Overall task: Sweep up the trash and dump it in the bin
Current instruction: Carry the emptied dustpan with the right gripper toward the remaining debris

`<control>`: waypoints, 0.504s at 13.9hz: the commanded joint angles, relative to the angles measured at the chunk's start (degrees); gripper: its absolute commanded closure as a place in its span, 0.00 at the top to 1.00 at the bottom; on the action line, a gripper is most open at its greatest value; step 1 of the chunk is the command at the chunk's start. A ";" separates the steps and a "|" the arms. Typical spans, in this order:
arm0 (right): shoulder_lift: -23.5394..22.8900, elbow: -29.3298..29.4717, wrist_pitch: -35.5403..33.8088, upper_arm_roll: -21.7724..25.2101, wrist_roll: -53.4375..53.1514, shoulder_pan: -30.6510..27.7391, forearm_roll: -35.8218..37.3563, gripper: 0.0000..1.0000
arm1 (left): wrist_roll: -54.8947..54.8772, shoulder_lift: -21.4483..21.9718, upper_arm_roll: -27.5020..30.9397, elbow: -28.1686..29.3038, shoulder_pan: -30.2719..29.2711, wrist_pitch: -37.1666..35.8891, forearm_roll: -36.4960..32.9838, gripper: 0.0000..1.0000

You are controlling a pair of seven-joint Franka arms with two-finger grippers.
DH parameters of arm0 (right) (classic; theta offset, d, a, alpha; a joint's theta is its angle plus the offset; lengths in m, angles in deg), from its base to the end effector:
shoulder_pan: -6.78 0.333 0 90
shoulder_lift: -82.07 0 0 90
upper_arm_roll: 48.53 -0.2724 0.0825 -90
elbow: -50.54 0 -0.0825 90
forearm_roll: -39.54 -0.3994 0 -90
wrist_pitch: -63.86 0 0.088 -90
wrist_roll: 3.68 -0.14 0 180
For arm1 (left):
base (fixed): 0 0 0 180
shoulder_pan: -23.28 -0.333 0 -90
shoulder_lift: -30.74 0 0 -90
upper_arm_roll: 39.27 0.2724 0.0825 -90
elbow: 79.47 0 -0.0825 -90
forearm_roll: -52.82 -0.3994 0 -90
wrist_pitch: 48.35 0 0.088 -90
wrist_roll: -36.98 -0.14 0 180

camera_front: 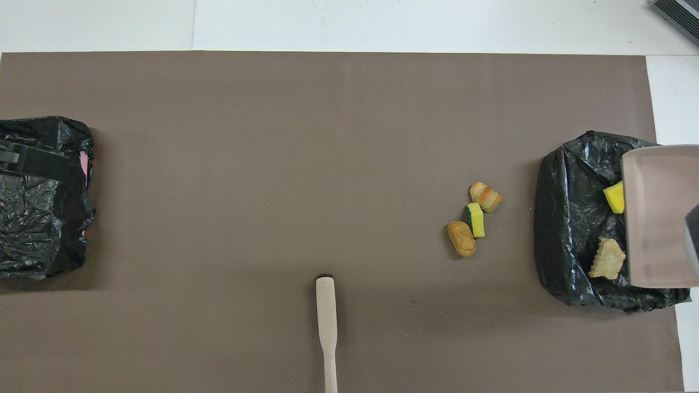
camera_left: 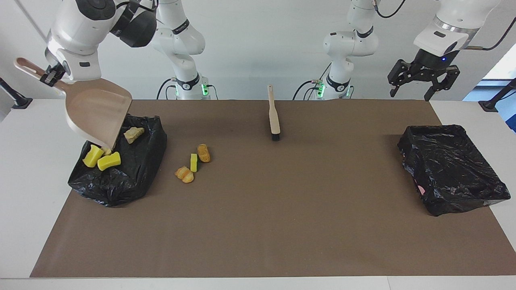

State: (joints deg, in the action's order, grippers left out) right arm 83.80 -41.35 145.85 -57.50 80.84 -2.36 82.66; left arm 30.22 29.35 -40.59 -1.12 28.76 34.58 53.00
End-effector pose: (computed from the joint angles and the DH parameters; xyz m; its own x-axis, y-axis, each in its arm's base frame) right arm 0.5410 -0.1036 0.5791 0.0946 0.7140 -0.6938 0.9851 -0.1677 -0.0383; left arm 0.5591 -0.0670 0.6208 0.9705 -0.2346 0.0557 -0.2348 -0.9720 -0.0029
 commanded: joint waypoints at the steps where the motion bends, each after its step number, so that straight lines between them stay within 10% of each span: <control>1: 0.65 0.48 -0.96 -1.31 -7.15 -0.26 -8.98 0.00 | 0.26 0.33 -0.17 -0.13 -0.39 -1.10 -0.89 1.00; 7: -0.23 -1.80 0.44 -2.11 -44.36 8.07 -22.97 0.00 | 0.26 0.33 -0.17 -0.13 -0.39 -1.10 -0.89 1.00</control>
State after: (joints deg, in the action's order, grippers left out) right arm 83.56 -41.92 145.78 -59.42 49.49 3.17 63.29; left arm 30.22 29.35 -40.59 -1.12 28.76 34.46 52.99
